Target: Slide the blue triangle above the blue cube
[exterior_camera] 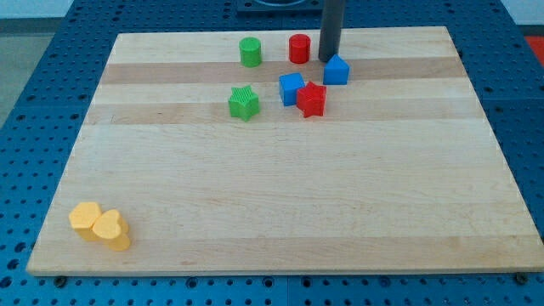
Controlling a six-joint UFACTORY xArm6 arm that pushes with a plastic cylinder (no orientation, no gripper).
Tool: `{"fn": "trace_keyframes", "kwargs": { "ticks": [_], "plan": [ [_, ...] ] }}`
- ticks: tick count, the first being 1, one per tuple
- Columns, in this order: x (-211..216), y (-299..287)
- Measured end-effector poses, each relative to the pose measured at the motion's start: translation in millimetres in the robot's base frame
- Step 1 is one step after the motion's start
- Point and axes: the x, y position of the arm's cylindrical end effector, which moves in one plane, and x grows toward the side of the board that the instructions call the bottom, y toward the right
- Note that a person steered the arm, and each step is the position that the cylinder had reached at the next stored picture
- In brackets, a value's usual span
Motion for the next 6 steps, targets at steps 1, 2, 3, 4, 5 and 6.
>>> {"fn": "trace_keyframes", "kwargs": {
  "ticks": [1, 2, 3, 4, 5, 6],
  "plan": [
    [2.3, 10.0],
    [-4.3, 62.5],
    [2.1, 78.7],
    [37.6, 77.0],
    [37.8, 63.4],
    [37.8, 47.0]
  ]
}}
